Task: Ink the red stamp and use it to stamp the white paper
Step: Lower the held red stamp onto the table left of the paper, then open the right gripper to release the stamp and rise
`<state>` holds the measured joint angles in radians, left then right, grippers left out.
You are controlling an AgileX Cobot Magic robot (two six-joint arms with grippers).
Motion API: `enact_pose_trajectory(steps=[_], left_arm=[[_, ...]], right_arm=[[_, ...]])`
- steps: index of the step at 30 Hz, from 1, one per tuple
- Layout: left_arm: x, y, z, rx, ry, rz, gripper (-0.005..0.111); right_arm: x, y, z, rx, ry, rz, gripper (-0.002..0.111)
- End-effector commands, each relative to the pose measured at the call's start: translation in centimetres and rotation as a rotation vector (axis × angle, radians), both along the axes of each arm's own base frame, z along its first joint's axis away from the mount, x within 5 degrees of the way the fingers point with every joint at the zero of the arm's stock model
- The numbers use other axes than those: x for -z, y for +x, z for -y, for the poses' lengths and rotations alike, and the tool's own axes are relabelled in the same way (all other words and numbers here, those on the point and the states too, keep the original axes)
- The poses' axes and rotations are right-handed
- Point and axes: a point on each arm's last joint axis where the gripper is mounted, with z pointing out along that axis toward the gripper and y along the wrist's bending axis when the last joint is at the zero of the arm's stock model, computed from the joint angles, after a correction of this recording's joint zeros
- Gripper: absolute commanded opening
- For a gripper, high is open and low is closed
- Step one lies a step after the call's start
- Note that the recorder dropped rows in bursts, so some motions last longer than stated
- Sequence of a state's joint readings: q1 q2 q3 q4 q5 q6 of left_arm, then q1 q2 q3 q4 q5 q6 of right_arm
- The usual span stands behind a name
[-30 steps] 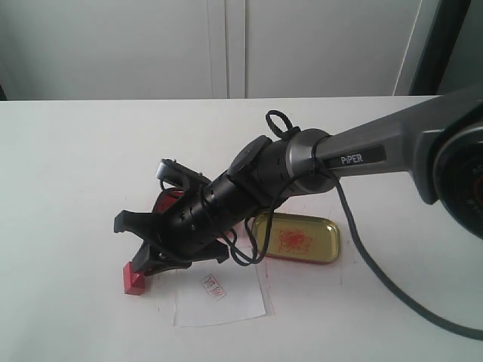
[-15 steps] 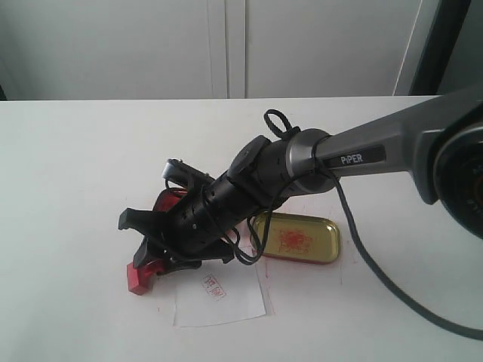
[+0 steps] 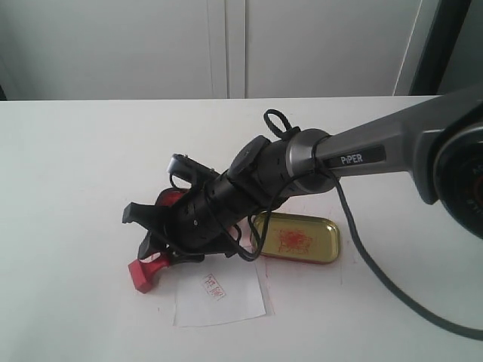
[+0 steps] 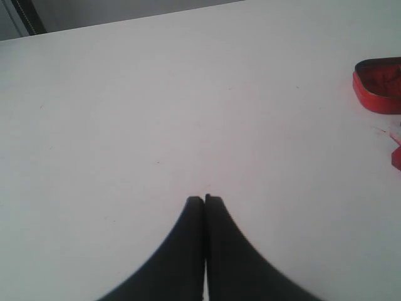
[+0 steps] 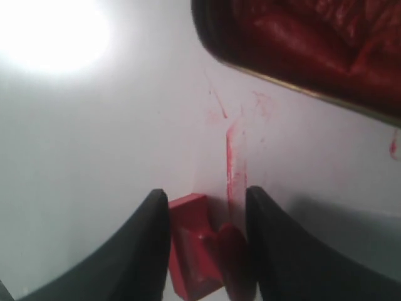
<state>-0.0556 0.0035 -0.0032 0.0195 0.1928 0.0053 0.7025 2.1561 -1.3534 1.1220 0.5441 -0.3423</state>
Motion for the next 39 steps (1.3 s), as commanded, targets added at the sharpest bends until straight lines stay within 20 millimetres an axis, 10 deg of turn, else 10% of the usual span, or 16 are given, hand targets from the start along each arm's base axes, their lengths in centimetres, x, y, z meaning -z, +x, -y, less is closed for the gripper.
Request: enact_pose_trajectory(steps=[1, 26, 33, 39], left_arm=[[0.1, 0.0, 0.0, 0.0, 0.0, 0.005, 0.0], [0.1, 0.0, 0.0, 0.0, 0.0, 0.005, 0.0], [0.1, 0.0, 0.0, 0.0, 0.0, 0.005, 0.0], [0.1, 0.0, 0.0, 0.0, 0.0, 0.005, 0.0]], right_arm=[[0.0, 0.3, 0.3, 0.032, -0.007, 0.014, 0.039], [-3.3, 1.3, 0.6, 0.131, 0.028, 0.14, 0.039], [-3.2, 0.5, 0.7, 0.025, -0.003, 0.124, 0.002], [-3.8, 0.2, 0.8, -0.028, -0.015, 0.139, 0.0]])
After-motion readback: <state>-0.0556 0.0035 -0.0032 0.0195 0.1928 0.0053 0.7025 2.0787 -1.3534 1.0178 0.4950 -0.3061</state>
